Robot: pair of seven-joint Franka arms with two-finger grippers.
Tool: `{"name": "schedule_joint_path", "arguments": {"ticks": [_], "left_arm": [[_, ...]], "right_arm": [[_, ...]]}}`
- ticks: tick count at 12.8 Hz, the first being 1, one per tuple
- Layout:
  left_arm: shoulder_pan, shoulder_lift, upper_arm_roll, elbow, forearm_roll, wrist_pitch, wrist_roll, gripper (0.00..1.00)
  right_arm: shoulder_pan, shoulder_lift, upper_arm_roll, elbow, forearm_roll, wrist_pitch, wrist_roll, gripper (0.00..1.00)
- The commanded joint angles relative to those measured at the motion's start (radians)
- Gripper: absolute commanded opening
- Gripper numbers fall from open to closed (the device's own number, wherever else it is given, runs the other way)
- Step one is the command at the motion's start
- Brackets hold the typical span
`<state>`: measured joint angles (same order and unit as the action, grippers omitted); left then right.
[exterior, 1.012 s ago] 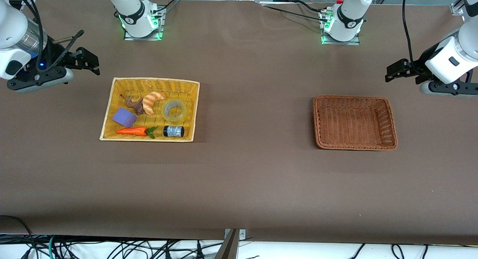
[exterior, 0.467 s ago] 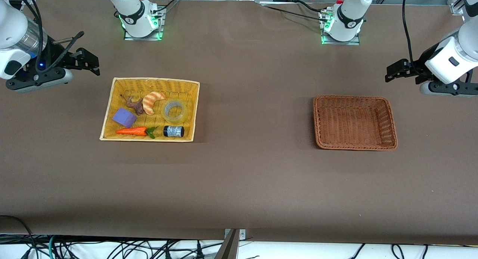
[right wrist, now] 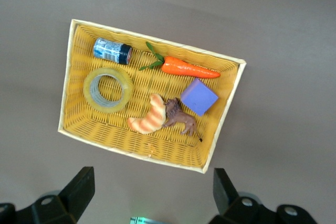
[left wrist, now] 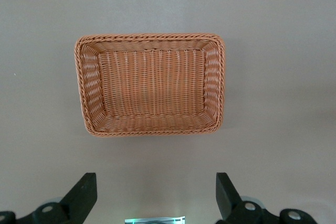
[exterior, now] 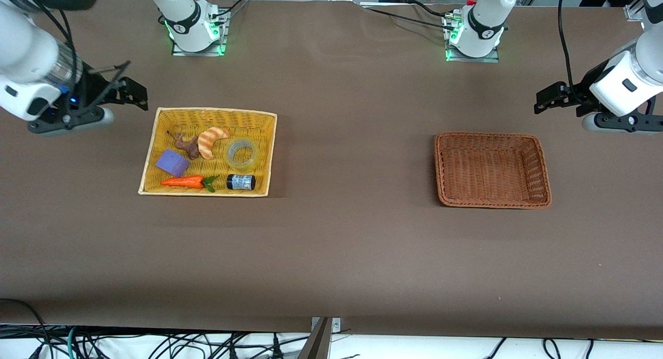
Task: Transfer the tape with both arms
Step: 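Reach the right gripper down into the yellow tray onto the tape roll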
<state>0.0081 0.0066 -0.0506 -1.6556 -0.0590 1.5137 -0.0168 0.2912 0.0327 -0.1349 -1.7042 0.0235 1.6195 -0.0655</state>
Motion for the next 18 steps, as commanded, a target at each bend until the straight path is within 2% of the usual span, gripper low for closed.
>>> {"name": "schedule_joint_path", "arguments": {"ticks": [1,3,6,12,16,17,18], "left_arm": [[-0.002,-0.002,0.005,0.0,-0.027,0.01,0.018,1.0],[-0.002,-0.002,0.005,0.0,-0.027,0.01,0.018,1.0],[-0.002,-0.002,0.005,0.0,-0.027,0.01,0.018,1.0],[-0.002,-0.002,0.005,-0.001,-0.027,0.008,0.018,1.0],[0.0,-0.001,0.006,-0.001,-0.027,0.008,0.018,1.0],[0.0,0.0,0.006,-0.001,-0.027,0.008,0.018,1.0],[0.0,-0.002,0.006,-0.001,-0.027,0.008,0.018,1.0]], "right_arm": [[0.003,-0.085,0.043,-0.251,0.01,0.205,0.056,1.0],[0.003,-0.108,0.089,-0.427,0.01,0.381,0.131,1.0],[0.003,-0.079,0.159,-0.613,0.01,0.659,0.223,1.0],[0.009,0.168,0.176,-0.635,0.009,0.979,0.236,1.0],[0.011,0.268,0.181,-0.64,0.009,1.082,0.254,0.99],[0.011,0.283,0.182,-0.638,0.009,1.102,0.26,0.91],[0.012,0.294,0.183,-0.638,0.009,1.109,0.269,0.74]]}}
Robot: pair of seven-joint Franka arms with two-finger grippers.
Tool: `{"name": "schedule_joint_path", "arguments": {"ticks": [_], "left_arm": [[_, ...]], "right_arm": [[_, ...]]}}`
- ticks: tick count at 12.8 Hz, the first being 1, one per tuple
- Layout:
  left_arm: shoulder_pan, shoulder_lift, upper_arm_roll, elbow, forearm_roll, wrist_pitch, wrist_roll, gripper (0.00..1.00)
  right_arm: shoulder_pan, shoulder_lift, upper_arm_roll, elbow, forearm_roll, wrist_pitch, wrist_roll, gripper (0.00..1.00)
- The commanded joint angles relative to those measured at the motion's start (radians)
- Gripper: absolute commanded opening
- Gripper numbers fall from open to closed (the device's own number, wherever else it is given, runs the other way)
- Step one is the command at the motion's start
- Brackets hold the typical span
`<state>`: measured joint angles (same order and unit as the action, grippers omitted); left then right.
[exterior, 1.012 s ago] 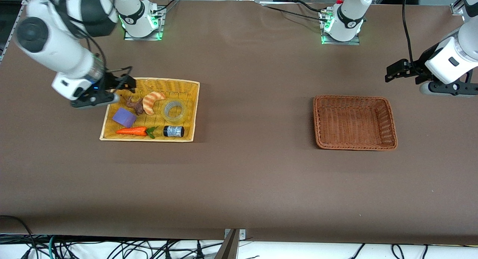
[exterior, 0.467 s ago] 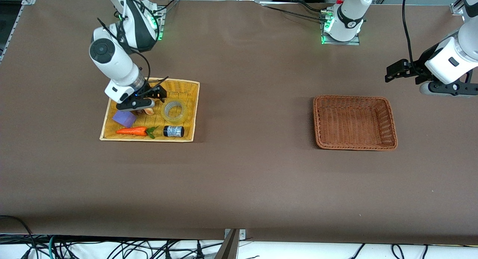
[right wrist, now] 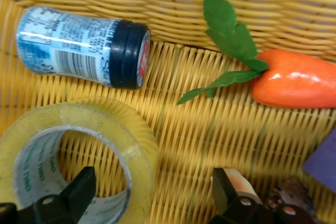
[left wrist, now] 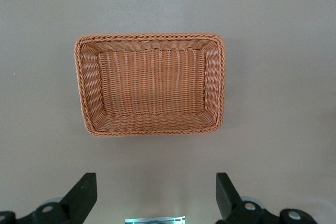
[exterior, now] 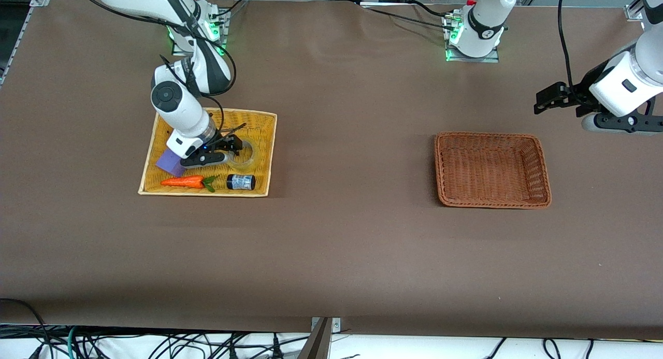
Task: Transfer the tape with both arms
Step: 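Reach the right gripper down into the yellow tray onto the tape roll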
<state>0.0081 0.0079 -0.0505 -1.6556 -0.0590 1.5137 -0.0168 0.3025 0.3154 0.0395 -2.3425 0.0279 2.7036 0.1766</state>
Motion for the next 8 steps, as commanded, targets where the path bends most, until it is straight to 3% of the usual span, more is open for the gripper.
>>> {"name": "schedule_joint_path", "arguments": {"ticks": [1,3,4,8], "left_arm": [[0.0,-0.002,0.006,-0.001,-0.027,0.008,0.018,1.0],[0.0,-0.003,0.006,-0.001,-0.027,0.008,0.018,1.0],[0.0,-0.002,0.006,-0.001,-0.027,0.008,0.018,1.0],[0.0,-0.002,0.006,-0.001,-0.027,0.008,0.018,1.0]], "right_arm": [[0.004,0.013,0.014,0.002,0.003,0.022,0.04,0.47],[0.004,0.007,0.02,0.011,0.003,0.016,0.058,0.04],[0.004,0.002,0.022,0.014,0.003,0.004,0.067,0.0],[0.004,-0.033,0.04,0.115,0.003,-0.181,0.072,0.0]]}}
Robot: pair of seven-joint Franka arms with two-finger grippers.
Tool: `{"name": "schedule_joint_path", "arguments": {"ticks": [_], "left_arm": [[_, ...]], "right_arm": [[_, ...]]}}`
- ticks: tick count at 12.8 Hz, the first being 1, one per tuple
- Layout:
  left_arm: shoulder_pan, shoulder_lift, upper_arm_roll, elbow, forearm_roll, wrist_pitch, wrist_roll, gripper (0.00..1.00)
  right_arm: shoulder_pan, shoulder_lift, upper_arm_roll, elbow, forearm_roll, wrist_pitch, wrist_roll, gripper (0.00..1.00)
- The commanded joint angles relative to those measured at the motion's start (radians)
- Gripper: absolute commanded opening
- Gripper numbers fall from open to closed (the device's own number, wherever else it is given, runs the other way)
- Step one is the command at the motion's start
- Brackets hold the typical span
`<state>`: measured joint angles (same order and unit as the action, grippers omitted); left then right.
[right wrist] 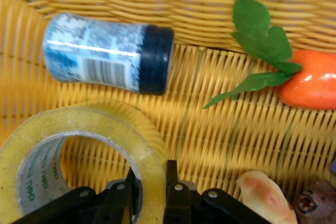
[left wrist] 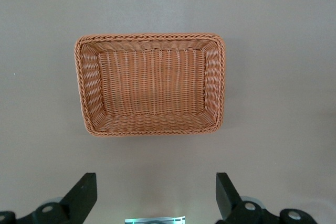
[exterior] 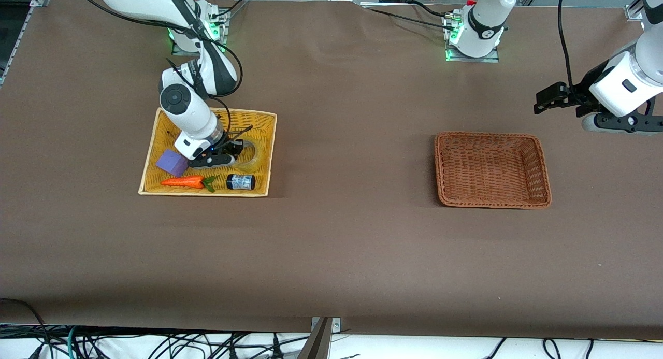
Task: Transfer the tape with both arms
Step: 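Reach the right gripper down into the yellow tray onto the tape roll, then lift the tape roll with the right gripper and carry it toward the basket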
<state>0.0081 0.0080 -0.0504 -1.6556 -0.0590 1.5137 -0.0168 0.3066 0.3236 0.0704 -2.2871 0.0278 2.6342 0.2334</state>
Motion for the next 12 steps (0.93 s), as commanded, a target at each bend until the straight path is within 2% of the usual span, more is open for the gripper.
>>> {"name": "schedule_joint_path", "arguments": {"ticks": [1,2,4,5,8,12], "left_arm": [[0.0,-0.003,0.006,-0.001,-0.027,0.008,0.018,1.0],[0.0,-0.002,0.006,-0.001,-0.027,0.008,0.018,1.0],[0.0,-0.002,0.006,-0.001,-0.027,0.008,0.018,1.0],[0.0,-0.003,0.006,-0.001,-0.027,0.008,0.018,1.0],[0.0,-0.002,0.006,-0.001,-0.027,0.008,0.018,1.0],[0.007,-0.002,0.006,0.0,-0.027,0.01,0.02,1.0]], "right_arm": [[0.0,-0.044,0.012,0.12,0.003,-0.2,0.02,0.0],[0.002,-0.044,0.015,0.203,0.001,-0.314,0.041,0.0],[0.003,-0.031,0.072,0.381,0.003,-0.522,0.122,0.0],[0.018,-0.022,0.098,0.438,0.001,-0.561,0.183,0.0],[0.171,0.062,0.109,0.552,-0.011,-0.554,0.435,0.0],[0.375,0.325,0.106,0.831,-0.038,-0.502,0.757,0.0]]}}
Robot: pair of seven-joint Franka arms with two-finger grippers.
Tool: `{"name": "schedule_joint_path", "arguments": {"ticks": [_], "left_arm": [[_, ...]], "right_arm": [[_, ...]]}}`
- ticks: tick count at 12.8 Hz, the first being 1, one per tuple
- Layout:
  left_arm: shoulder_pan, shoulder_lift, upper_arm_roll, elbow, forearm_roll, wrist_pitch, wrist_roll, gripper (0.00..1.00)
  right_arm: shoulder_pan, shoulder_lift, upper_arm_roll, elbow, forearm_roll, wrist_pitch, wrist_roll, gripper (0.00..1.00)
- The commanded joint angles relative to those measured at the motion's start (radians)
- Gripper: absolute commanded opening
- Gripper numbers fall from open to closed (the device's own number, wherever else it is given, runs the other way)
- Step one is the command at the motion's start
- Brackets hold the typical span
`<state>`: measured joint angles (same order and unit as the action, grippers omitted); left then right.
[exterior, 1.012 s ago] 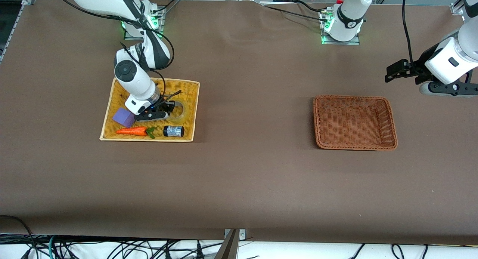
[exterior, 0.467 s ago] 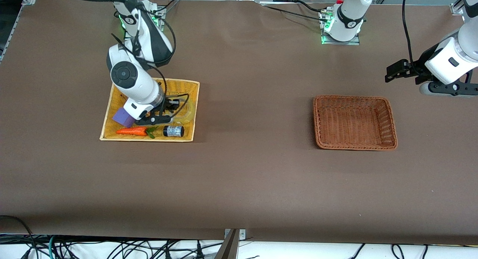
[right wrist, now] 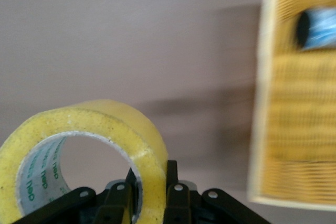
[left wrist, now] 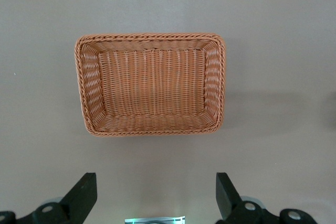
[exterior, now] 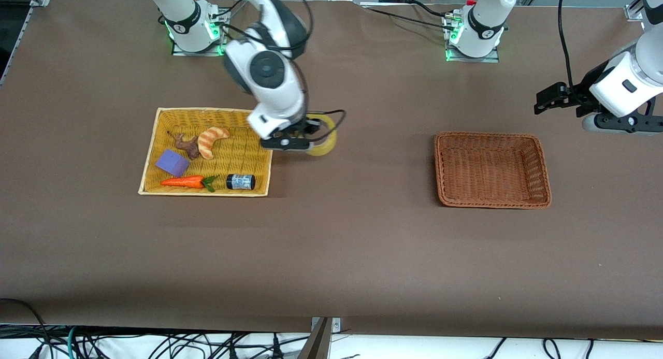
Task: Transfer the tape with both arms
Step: 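Lift the tape roll with the right gripper and carry it toward the basket, then set the tape down with the right gripper while the left gripper reaches over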
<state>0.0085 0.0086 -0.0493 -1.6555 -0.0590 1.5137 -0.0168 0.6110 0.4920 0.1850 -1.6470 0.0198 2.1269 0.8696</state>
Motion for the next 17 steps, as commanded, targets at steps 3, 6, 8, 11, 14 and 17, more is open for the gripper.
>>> {"name": "schedule_joint_path", "arguments": {"ticks": [3,6,8,11,14,17], "left_arm": [[0.013,-0.002,0.009,0.0,-0.021,0.01,0.02,1.0],[0.015,0.005,0.012,0.002,-0.022,-0.006,0.018,1.0],[0.001,0.005,0.003,0.002,-0.021,-0.003,0.017,1.0],[0.01,0.08,0.0,0.003,-0.073,0.039,0.02,1.0],[-0.004,0.222,-0.003,0.077,-0.053,0.068,0.015,1.0],[-0.03,0.27,-0.018,0.06,-0.013,0.187,-0.015,1.0]], "right_arm": [[0.17,0.316,-0.012,0.262,-0.182,0.137,0.322,0.0],[0.173,0.353,-0.012,0.262,-0.241,0.173,0.341,0.0],[0.162,0.353,-0.013,0.263,-0.241,0.173,0.332,0.0],[0.145,0.344,-0.015,0.263,-0.236,0.166,0.328,0.93],[0.107,0.304,-0.013,0.263,-0.233,0.133,0.324,1.0],[0.052,0.22,-0.015,0.265,-0.227,0.02,0.196,1.0]]}}
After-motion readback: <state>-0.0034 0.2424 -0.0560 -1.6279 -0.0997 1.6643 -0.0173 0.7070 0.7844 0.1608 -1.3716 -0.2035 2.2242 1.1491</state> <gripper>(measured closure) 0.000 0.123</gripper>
